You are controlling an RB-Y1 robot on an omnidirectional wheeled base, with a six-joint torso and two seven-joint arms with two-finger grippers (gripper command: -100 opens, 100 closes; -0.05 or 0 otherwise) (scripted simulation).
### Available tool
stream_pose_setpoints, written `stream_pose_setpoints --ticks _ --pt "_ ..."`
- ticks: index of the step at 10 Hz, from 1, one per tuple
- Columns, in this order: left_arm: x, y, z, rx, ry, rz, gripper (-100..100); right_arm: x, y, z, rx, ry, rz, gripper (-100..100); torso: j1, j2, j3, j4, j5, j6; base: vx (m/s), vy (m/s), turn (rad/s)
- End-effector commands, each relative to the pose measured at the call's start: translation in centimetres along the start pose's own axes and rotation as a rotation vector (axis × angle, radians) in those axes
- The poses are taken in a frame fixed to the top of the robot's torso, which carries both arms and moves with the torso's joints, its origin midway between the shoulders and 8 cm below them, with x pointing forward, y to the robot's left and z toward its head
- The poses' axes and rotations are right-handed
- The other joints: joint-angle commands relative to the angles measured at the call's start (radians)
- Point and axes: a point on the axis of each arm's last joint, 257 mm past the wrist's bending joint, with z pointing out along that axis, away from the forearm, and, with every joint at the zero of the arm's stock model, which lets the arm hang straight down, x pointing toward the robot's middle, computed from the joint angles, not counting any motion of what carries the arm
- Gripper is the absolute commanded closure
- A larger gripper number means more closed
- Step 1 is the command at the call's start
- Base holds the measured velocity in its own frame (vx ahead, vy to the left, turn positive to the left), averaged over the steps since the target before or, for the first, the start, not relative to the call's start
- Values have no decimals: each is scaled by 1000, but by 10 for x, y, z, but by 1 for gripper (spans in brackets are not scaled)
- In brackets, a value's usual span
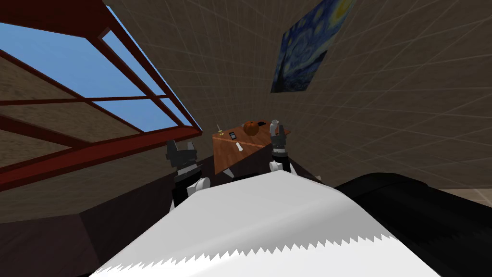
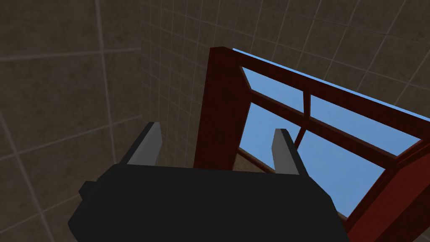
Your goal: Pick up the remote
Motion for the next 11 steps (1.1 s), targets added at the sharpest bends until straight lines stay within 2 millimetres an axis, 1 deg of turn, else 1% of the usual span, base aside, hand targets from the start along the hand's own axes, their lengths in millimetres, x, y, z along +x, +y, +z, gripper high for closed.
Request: stream_pose_setpoints --ticks 1,2,4,7,8,10,11 --pt "0 8 -1 -26 28 9 -100 0 0 0 0 0 0 0 0 0 0 0 0 0 -4 -13 -56" --pt "-1 16 -3 -52 46 15 -100 0 0 0 0 0 0 0 0 0 0 0 0 0 -11 -24 -102" --pt "-8 39 -8 -127 77 25 -100 0 0 0 0 0 0 0 -2 1 0 0 0 0 -9 -46 -154" --pt "-28 85 -23 -279 100 37 -100 0 0 0 0 0 0 0 -3 0 0 0 -1 0 -4 -56 -205" --pt "-28 86 -23 -284 106 41 -100 0 0 0 0 0 0 0 -3 0 0 0 -1 0 -5 -39 -85" --pt "-48 121 -39 -408 109 53 -100 0 0 0 0 0 0 0 -2 0 0 0 -1 0 3 -52 -230" --pt "-48 121 -39 -411 109 53 -100 0 0 0 0 0 0 0 -3 0 0 0 -1 0 4 -42 -93"
